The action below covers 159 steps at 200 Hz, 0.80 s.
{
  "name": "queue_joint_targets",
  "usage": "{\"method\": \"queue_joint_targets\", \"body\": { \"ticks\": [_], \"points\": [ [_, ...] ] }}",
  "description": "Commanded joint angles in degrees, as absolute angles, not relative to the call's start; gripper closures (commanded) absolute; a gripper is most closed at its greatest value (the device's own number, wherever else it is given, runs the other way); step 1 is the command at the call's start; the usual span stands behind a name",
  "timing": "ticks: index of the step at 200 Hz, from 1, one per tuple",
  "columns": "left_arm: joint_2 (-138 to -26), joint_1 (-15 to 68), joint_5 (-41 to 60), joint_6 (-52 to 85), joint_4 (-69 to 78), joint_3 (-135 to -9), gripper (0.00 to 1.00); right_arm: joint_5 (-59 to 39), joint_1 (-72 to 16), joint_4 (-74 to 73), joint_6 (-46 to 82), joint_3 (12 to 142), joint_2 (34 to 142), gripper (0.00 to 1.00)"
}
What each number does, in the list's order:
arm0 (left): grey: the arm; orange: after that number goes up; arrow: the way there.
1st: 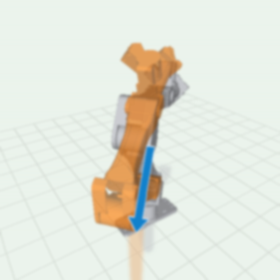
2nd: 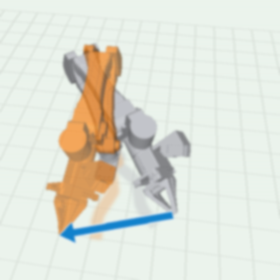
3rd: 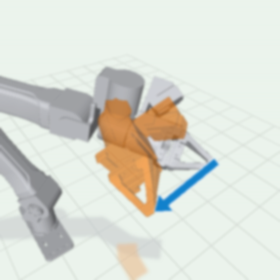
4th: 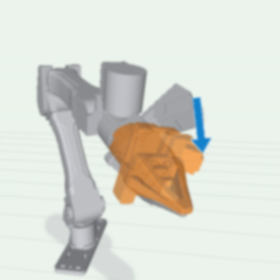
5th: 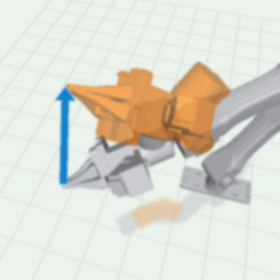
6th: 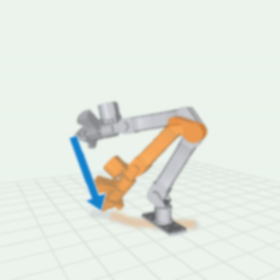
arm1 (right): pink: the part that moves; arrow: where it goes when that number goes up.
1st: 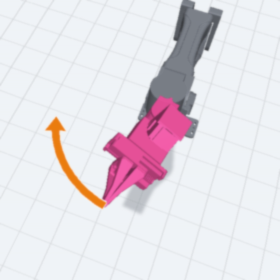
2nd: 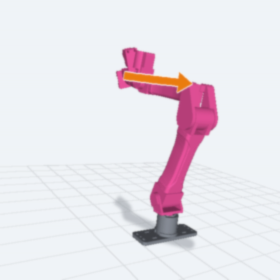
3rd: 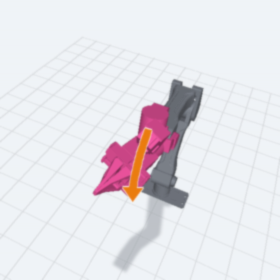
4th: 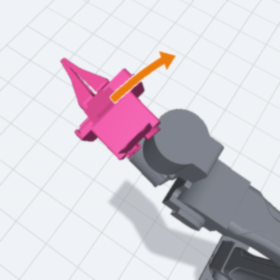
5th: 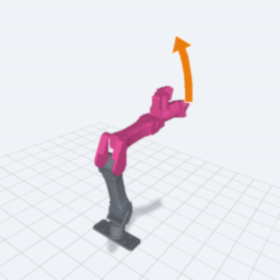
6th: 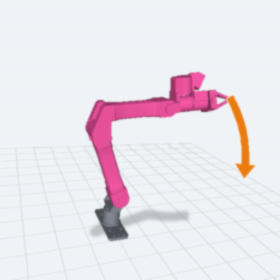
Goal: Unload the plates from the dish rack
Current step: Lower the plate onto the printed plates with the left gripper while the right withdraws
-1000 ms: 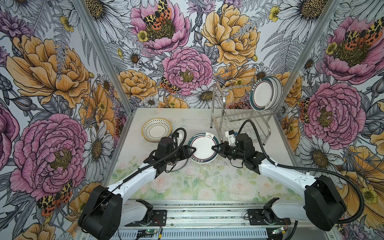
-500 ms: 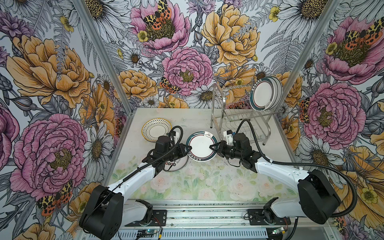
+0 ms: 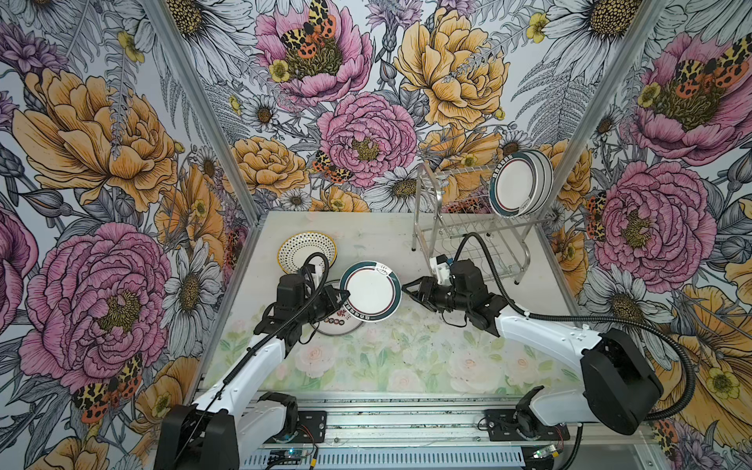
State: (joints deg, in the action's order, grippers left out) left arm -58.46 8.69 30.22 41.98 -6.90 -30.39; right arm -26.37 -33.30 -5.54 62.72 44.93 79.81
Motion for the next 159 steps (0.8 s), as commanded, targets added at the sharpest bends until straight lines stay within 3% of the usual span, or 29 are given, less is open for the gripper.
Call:
{"method": "queue_joint_targets", "body": {
  "ticks": [1,63,159],
  "points": [
    [-54.73,3.98,28.14,40.45,-13.43,-29.62,1.00,-24.91,-32.79,-0.87,59.21,45.93,78.02,0.48],
    [-51.55,-5.26,26.53,40.69,-22.47,-29.93,1.00,-21.28,-32.32,8.58,56.26,41.87,73.14,0.45],
    [-55.52,-5.67,21.62,37.85,-27.73,-30.94,1.00,-15.72,-31.95,19.12,52.66,38.76,65.23,0.39]
  ]
}}
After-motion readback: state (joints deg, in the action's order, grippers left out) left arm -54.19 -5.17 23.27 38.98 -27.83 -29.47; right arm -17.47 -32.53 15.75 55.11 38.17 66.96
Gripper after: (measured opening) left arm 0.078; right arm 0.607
